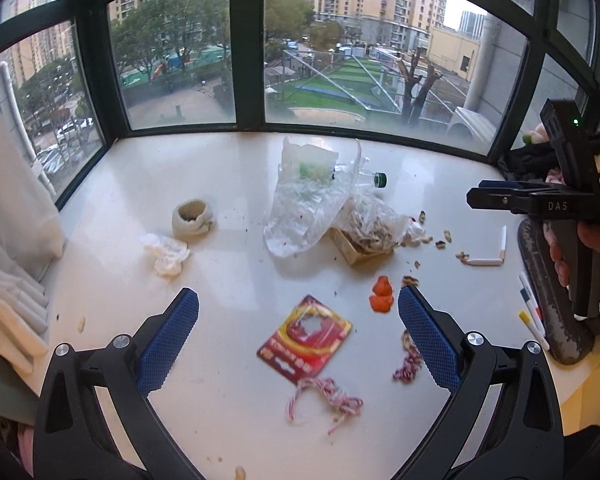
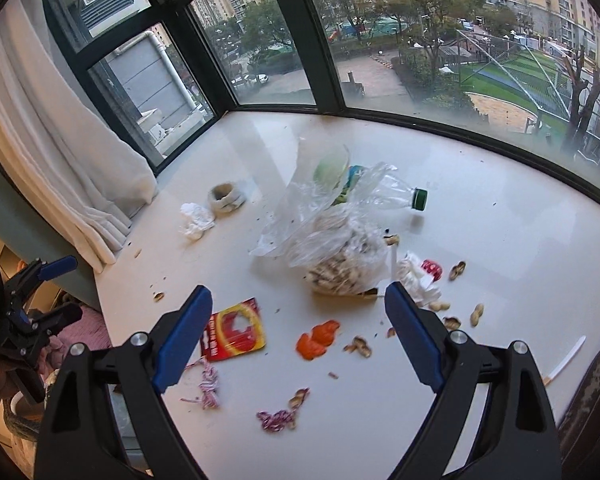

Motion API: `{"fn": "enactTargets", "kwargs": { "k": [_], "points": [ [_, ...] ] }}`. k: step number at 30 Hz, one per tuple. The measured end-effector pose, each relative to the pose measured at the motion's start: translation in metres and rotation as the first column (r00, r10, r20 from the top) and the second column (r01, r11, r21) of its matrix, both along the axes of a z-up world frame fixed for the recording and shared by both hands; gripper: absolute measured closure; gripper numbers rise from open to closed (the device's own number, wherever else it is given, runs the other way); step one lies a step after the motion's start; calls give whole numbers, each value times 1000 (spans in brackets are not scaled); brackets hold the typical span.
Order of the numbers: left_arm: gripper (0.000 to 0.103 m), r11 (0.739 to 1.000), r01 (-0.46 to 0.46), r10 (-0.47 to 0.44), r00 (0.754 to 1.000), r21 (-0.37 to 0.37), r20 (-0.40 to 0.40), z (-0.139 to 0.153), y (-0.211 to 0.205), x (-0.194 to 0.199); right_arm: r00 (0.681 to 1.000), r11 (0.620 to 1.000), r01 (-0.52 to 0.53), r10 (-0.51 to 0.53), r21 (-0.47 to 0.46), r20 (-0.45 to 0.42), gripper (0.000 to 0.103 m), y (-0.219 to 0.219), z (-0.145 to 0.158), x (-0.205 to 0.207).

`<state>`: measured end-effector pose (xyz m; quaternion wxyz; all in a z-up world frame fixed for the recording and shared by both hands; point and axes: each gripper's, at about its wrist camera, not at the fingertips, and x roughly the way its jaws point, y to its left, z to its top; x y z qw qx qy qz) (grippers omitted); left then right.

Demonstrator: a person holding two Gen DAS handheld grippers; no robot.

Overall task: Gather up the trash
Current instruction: 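Move both tools back to the trash on the ledge, then close the left gripper on the clear plastic bag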

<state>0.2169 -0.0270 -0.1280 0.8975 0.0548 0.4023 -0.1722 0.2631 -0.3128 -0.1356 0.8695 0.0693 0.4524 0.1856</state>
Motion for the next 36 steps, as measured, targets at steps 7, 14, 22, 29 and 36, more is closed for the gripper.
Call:
{"fn": "enactTargets", "kwargs": {
  "k": [7, 14, 22, 29, 36],
  "points": [
    [6, 999, 47, -47, 999, 19, -10, -5, -22, 47, 999, 999, -35, 35, -23, 8, 18, -7, -5, 32],
    [6, 996, 87, -86, 996, 23, -26, -16, -39, 87, 997, 997, -78, 78, -26, -3, 18, -7, -12, 58],
    [6, 990, 140, -140, 988, 0, -63, -43, -46, 148, 997, 997, -72, 73, 32, -32, 18, -1, -26, 94],
    [6, 985, 165, -170, 981, -56, -98, -82, -42, 220, 996, 995, -74, 77, 63, -42, 18, 14, -55, 126],
    [6, 971, 226, -233, 965, -72, -116, -123, -56, 267, 995, 993, -69, 75, 100, -59, 18, 23, -81, 151]
  ]
}}
